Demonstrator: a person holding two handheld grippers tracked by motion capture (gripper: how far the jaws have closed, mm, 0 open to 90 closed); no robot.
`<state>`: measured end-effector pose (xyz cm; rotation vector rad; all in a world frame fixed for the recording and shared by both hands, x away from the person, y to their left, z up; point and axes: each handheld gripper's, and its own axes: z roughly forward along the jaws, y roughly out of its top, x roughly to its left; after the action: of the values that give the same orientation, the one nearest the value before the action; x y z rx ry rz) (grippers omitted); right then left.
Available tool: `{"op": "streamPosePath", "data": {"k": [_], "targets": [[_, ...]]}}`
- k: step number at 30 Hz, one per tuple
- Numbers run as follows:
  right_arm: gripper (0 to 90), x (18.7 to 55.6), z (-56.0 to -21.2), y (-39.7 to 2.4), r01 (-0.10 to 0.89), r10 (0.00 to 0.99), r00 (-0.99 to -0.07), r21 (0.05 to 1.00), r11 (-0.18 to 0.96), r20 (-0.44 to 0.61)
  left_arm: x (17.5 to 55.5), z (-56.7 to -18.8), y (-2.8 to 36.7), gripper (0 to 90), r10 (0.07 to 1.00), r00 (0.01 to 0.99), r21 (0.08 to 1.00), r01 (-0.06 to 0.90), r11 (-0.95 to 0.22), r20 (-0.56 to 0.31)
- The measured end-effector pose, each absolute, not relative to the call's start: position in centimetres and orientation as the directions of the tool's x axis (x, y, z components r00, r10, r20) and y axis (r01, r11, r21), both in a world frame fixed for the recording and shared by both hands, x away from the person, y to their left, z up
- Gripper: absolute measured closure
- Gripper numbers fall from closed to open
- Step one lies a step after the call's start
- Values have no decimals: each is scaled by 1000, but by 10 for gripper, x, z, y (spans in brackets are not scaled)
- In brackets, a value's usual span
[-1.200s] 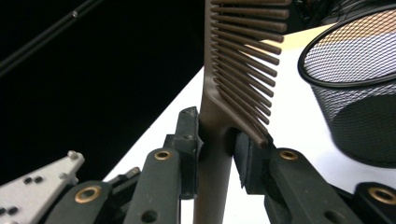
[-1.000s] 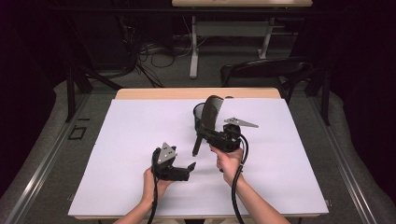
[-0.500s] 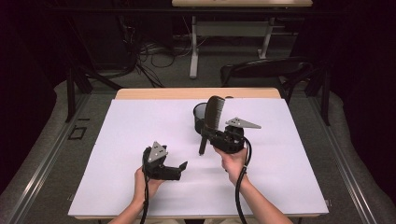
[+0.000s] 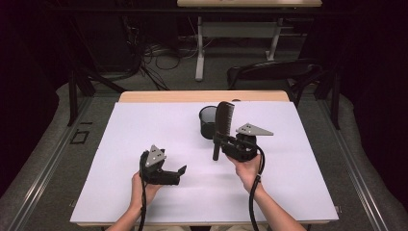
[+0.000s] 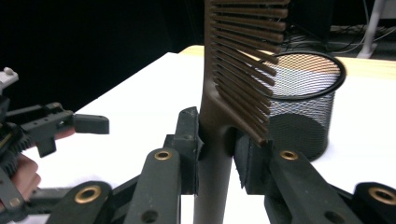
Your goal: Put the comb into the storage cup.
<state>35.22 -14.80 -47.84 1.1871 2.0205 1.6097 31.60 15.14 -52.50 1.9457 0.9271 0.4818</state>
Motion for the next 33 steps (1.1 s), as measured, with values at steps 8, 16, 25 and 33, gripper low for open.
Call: {"op": "streamPosePath", "data": {"k": [8,16,25,33], "targets": [[731,348,-475,-158,392,761,-614,918,63,209,312,-525,162,2,773,634,857,412,-311,-24],[731,347,-474,-172,381,781,-600,920,86,175,309,-526,170,2,781,625,856,413,-310,-18],[731,346,-470,-180,349,800,-588,929,122,116,311,-526,178,2,795,606,868,404,-290,-16],[731,348,-465,-188,340,812,-576,931,133,94,312,-527,181,2,796,605,869,402,-290,-14]]}}
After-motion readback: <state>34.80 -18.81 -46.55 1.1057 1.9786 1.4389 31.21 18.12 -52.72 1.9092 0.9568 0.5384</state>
